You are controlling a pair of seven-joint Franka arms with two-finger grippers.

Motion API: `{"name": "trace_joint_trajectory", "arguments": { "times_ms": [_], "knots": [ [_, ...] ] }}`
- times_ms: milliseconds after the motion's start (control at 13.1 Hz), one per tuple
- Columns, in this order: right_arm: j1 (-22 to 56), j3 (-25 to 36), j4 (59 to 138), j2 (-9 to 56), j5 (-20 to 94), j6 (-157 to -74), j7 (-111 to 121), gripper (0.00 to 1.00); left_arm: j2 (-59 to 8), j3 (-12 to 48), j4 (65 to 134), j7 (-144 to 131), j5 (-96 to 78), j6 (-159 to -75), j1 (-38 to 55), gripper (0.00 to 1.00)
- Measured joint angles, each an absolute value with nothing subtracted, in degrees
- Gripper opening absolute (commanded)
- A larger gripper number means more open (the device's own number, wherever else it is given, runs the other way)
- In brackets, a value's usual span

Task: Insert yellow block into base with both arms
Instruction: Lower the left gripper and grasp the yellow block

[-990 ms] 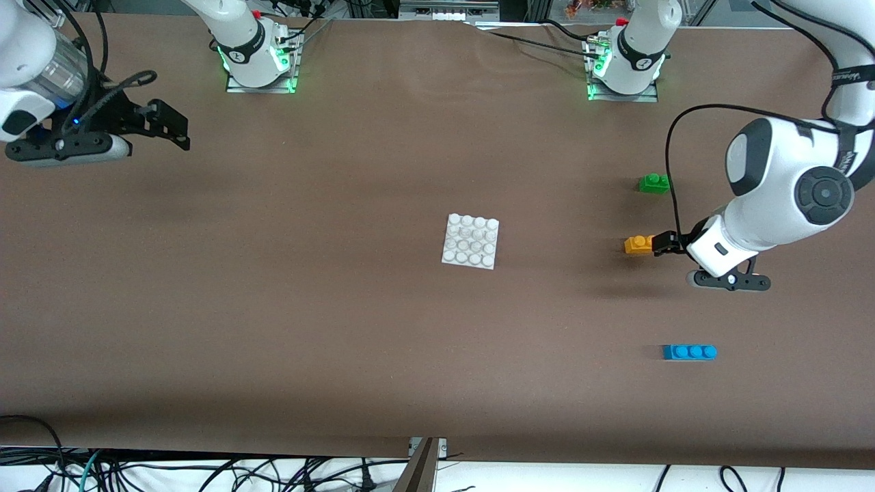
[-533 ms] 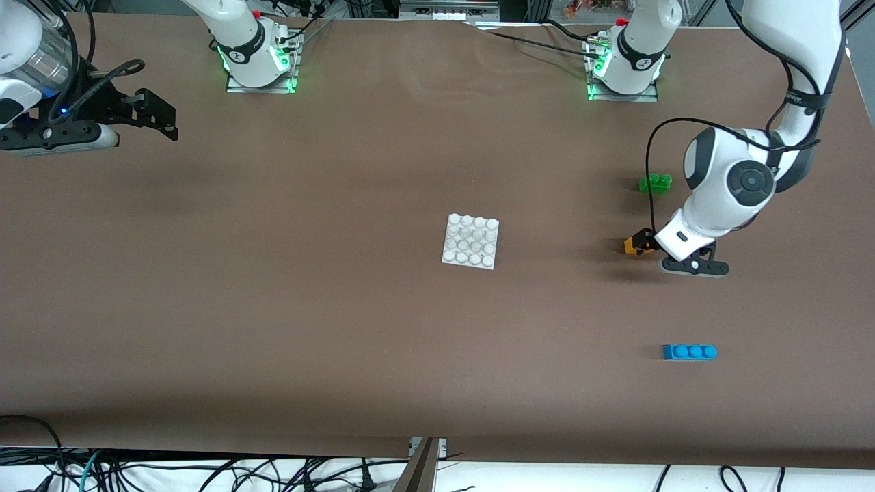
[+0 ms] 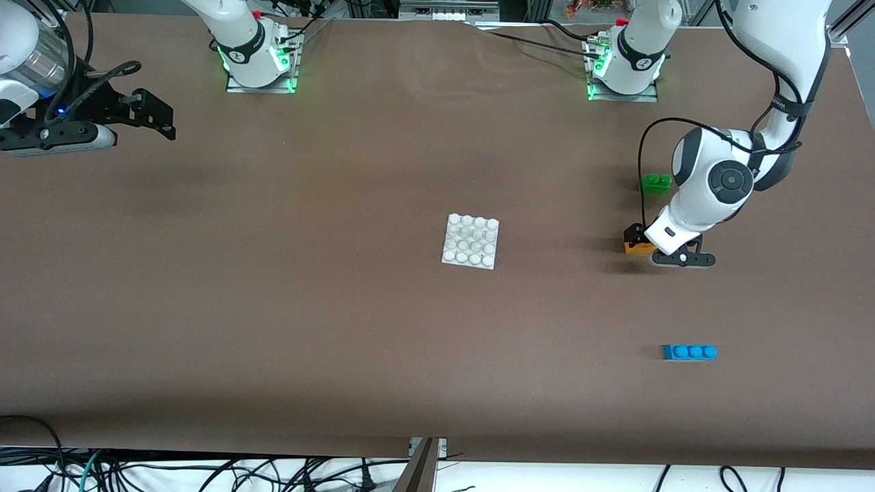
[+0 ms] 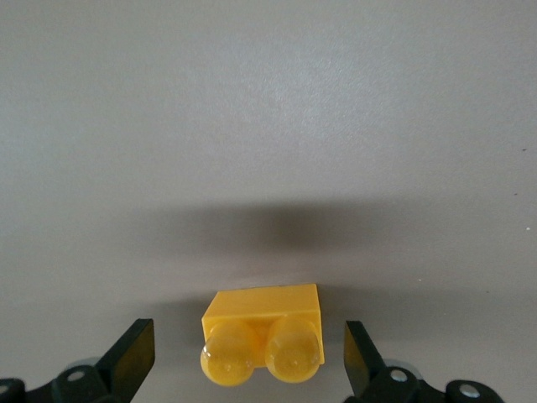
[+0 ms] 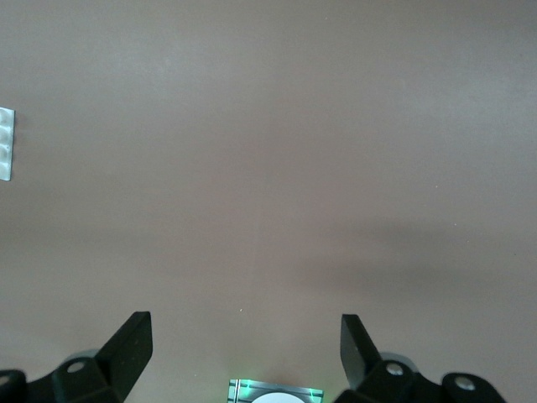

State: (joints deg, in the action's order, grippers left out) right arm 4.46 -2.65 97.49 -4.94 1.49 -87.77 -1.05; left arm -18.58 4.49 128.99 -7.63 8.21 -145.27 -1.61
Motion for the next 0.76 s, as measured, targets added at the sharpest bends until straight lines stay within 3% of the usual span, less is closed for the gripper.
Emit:
{"name": "trace_joint_trajectory", "arguments": {
  "times_ms": [152,533,762],
  "knots": [
    [4.4,-2.6,97.3,-4.1,1.1,-87.9,-1.0,0.99,-19.5,4.5,129.4,-7.9,8.2,-147.1,-1.7,0.98],
    [3.6,-1.3,95.8,0.0,1.0,-88.1,-1.0,0.99,-20.8,4.5,129.9,-8.1,8.2,-148.9,-2.2,0.81],
    [3.6,-1.3,94.1,0.2,1.0,-87.8,-1.0,0.99,-20.8,4.5,129.9,-8.1,8.2,-148.9,-2.2,0.81]
  ]
}}
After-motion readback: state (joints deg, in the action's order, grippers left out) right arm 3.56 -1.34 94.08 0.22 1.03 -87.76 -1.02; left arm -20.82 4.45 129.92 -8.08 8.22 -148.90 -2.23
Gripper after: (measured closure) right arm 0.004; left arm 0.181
